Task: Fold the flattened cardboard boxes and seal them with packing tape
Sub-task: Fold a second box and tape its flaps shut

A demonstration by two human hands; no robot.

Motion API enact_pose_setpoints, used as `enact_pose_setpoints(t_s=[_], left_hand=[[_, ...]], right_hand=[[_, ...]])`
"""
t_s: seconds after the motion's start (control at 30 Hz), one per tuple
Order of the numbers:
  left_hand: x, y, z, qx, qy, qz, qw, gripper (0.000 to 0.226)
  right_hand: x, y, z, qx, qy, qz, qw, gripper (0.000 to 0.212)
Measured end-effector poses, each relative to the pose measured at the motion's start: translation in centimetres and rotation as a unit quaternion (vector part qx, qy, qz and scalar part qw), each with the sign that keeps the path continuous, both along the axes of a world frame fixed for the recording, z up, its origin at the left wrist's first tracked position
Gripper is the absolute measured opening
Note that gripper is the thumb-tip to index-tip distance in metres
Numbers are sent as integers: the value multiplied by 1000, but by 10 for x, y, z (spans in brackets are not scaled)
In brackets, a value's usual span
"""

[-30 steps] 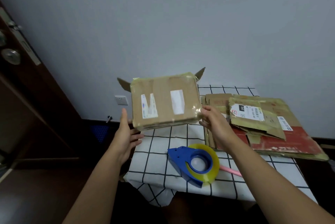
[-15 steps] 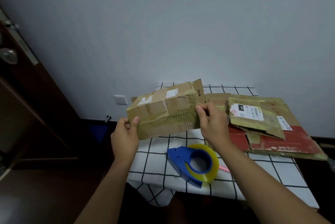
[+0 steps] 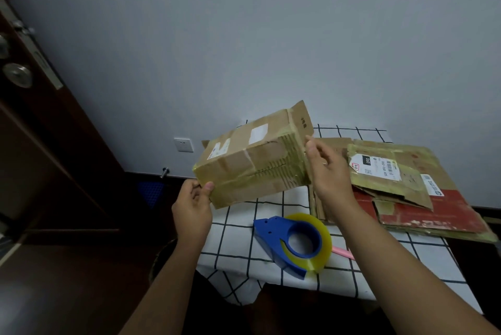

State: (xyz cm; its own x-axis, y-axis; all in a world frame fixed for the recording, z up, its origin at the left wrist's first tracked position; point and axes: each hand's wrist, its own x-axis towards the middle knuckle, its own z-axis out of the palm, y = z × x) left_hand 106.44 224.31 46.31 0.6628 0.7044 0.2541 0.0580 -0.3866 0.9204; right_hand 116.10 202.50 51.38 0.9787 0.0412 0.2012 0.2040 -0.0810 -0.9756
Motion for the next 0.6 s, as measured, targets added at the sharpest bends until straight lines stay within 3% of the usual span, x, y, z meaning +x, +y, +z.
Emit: enact_pose_setpoints(t_s=[0.07, 0.1, 0.17, 0.2, 0.3, 0.47, 0.6], left_hand=[[2, -2, 2, -11, -19, 3, 1000, 11], [4, -2, 2, -23, -20, -8, 1000, 13], [7, -2, 4, -76, -15, -60, 995, 33], [9, -1, 4, -108, -10, -86, 990, 45], [18, 6, 9, -144, 13, -86, 986, 68], [28, 1, 41, -72, -22, -81, 994, 47], [50, -11, 54, -112, 23, -247, 962, 64]], right_hand=[[7, 1, 4, 81, 155, 22, 984, 49], [9, 1, 5, 131, 238, 71, 960, 60], [9, -1, 9, 206, 321, 160, 911, 59], [9, 0, 11, 222, 314, 170, 908, 51], [13, 7, 14, 202, 227, 115, 946, 32], [17, 28, -1, 81, 73, 51, 993, 20], [30, 46, -30, 6, 1, 44, 999, 24]])
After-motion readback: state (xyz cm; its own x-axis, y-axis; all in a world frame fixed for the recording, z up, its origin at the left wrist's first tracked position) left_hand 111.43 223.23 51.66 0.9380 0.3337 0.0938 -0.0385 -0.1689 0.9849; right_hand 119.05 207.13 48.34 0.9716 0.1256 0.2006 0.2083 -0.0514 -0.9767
